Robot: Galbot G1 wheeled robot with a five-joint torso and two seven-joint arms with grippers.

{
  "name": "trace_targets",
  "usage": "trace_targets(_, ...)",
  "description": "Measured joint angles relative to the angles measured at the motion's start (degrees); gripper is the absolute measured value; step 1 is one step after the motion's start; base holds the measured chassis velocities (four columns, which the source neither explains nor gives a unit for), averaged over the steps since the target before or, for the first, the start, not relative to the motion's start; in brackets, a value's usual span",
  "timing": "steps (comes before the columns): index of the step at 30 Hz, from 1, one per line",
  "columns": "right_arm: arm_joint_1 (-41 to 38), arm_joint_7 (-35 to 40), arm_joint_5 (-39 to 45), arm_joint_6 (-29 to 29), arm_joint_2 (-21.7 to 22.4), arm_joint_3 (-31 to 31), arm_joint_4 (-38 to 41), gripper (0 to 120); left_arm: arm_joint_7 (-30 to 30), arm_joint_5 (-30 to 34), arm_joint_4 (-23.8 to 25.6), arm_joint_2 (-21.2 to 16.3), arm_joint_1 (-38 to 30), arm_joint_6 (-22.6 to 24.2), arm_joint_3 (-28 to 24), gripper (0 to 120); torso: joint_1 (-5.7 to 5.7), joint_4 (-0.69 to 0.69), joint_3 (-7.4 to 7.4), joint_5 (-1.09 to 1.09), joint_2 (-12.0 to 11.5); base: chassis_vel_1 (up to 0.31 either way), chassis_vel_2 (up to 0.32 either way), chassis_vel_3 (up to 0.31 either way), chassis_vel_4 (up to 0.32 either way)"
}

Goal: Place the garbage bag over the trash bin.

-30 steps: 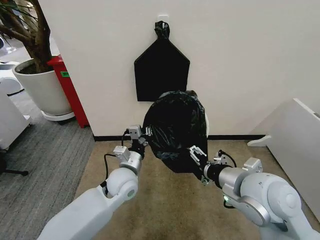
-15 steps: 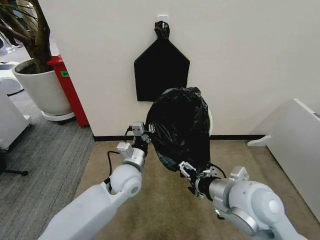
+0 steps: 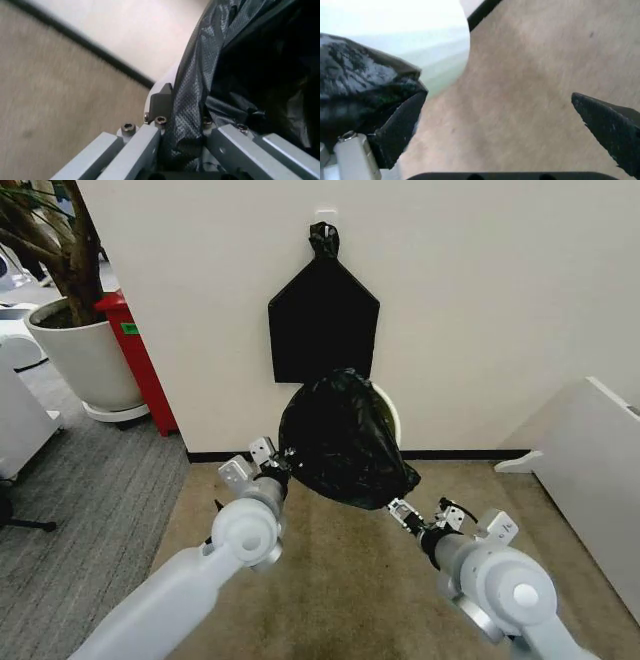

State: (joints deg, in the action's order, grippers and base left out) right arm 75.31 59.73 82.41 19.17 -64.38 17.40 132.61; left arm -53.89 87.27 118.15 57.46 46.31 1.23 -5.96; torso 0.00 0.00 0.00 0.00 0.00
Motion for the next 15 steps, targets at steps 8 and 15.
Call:
trace_targets(8,2.52,-7.68,-14.26,1.58,0.55,0.69,-5.56,100,-8.57,17.31,0.69,-0.31,-0.29,2.65,5.14,0,0.00,0.00,0.00,0.01,0.00,0.000,0.000,0.000,0.000)
trace_targets(15,9.68,-26.64,-30.68,0.27,1.64,4.85,-5.18,100,-11.19,21.81,-2.50,-0.32,-0.83,4.64,7.40,0,0.00,0.01,0.00,0.00,0.01,0.000,0.000,0.000,0.000)
